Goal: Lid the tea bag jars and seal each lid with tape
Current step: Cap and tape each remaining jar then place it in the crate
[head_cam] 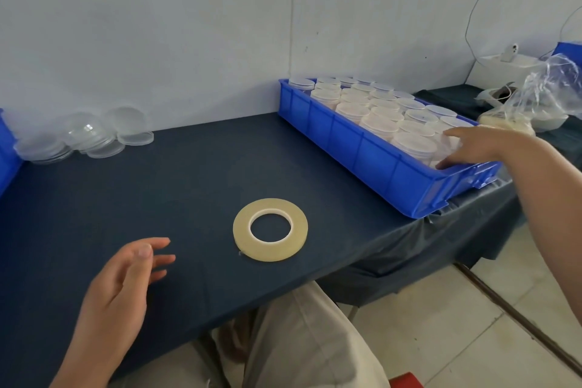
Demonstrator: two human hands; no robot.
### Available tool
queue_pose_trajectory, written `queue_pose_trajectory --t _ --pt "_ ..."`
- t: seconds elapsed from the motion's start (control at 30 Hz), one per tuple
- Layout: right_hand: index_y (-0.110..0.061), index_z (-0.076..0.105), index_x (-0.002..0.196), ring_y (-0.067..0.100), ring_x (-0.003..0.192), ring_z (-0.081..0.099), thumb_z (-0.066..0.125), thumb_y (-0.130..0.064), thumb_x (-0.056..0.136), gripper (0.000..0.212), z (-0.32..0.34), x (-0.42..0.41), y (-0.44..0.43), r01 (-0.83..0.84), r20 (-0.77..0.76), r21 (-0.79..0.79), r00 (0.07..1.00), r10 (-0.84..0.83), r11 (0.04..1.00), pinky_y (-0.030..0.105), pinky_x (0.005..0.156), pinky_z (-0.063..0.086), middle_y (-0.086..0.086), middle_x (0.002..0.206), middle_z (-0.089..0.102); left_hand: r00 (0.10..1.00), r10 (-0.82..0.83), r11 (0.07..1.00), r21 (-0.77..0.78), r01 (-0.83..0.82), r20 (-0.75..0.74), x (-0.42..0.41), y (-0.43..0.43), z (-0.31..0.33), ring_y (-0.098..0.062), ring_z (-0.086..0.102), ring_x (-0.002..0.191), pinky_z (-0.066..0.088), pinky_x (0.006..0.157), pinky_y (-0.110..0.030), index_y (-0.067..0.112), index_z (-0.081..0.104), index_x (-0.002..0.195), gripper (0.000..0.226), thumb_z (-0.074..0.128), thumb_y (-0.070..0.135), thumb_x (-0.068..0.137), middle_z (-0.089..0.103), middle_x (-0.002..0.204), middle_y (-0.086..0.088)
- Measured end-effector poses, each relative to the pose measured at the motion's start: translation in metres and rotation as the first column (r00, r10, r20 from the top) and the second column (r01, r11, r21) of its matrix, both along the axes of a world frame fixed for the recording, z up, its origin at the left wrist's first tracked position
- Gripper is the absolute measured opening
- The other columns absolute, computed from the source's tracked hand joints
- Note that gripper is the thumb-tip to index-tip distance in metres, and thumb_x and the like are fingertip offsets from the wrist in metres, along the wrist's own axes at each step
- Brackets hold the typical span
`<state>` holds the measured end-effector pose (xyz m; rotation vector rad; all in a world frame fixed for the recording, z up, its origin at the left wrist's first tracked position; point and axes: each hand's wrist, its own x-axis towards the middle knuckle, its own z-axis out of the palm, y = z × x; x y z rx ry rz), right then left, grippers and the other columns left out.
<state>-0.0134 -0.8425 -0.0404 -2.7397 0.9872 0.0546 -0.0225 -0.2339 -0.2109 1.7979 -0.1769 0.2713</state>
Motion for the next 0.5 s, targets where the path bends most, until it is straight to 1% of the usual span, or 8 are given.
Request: queue_pose_trajectory --t 0.13,0.23,0.3,0.33,0.37,0.43,0.47,0.5 --pt "-0.031 0.033 0.162 0.034 0.146 0.044 0.091 -0.057 0.075 0.108 -0.008 0.012 0.007 0.043 0.01 -0.005 0.999 -0.043 0.999 0.048 0.115 0.039 0.004 0.166 0.042 1.0 -0.008 1.0 0.023 0.008 -0.016 -0.002 -0.002 0.001 -0.003 0.075 0.103 0.058 0.088 -0.041 0.041 0.071 0.123 0.068 0.043 0.091 0.088 0.078 0.113 0.014" --pt "-0.028 0.024 0.166 0.035 0.15 0.039 0.091 -0.055 0.077 0.115 -0.009 0.012 0.0 -0.002 -0.016 -0.003 1.0 0.002 1.0 0.049 0.119 0.035 0.006 0.17 0.035 1.0 -0.003 1.0 0.018 0.003 -0.019 -0.004 -0.004 0.004 -0.004 0.075 0.102 0.061 0.083 -0.035 0.04 0.072 0.123 0.069 0.044 0.092 0.087 0.078 0.112 0.013" --pt "-0.027 0.016 0.169 0.037 0.154 0.035 0.09 -0.053 0.08 0.119 0.003 0.009 0.0 -0.034 -0.033 -0.021 0.999 0.033 0.999 0.049 0.122 0.032 0.008 0.173 0.03 1.0 -0.006 1.0 0.021 0.007 -0.023 -0.004 -0.005 0.006 -0.004 0.075 0.102 0.062 0.082 -0.033 0.04 0.072 0.122 0.061 0.046 0.086 0.09 0.078 0.111 0.012" --pt "-0.025 0.017 0.169 0.04 0.152 0.038 0.09 -0.048 0.082 0.115 0.011 0.008 0.003 -0.042 -0.01 -0.044 0.999 0.041 0.998 0.05 0.122 0.034 0.012 0.171 0.032 1.0 -0.008 1.0 0.023 0.008 -0.025 -0.005 -0.006 0.007 -0.004 0.075 0.103 0.062 0.082 -0.032 0.041 0.072 0.12 0.054 0.047 0.081 0.092 0.078 0.111 0.012" --pt "-0.022 0.022 0.168 0.043 0.146 0.044 0.087 -0.041 0.086 0.107 0.021 0.009 0.006 -0.061 0.057 -0.099 0.996 0.067 0.993 0.053 0.12 0.039 0.018 0.167 0.037 1.0 -0.008 1.0 0.026 0.009 -0.027 -0.005 -0.007 0.008 -0.003 0.074 0.102 0.062 0.083 -0.031 0.043 0.073 0.117 0.048 0.048 0.076 0.094 0.078 0.11 0.013" --pt "-0.02 0.035 0.163 0.046 0.131 0.055 0.075 -0.029 0.094 0.081 0.038 0.01 0.023 -0.105 0.265 -0.248 0.949 0.171 0.963 0.053 0.107 0.049 0.025 0.154 0.048 0.999 -0.005 0.998 0.065 0.008 -0.044 -0.006 -0.009 0.009 0.0 0.074 0.098 0.06 0.079 -0.035 0.047 0.072 0.114 0.036 0.051 0.072 0.1 0.078 0.107 0.015" --pt "-0.022 0.04 0.159 0.046 0.128 0.056 0.069 -0.028 0.095 0.07 0.045 0.01 0.038 -0.124 0.357 -0.307 0.904 0.235 0.944 0.052 0.102 0.05 0.024 0.149 0.051 0.999 -0.005 0.996 0.086 0.009 -0.053 -0.007 -0.011 0.01 0.001 0.073 0.096 0.056 0.078 -0.034 0.048 0.072 0.112 0.032 0.052 0.07 0.1 0.078 0.104 0.016" --pt "-0.026 0.045 0.154 0.044 0.127 0.056 0.066 -0.03 0.096 0.062 0.049 0.009 0.059 -0.16 0.437 -0.348 0.844 0.31 0.924 0.052 0.103 0.05 0.02 0.145 0.054 0.998 -0.008 0.995 0.096 0.013 -0.054 -0.007 -0.012 0.011 0.001 0.073 0.094 0.054 0.078 -0.03 0.049 0.072 0.109 0.029 0.052 0.067 0.1 0.078 0.101 0.016"
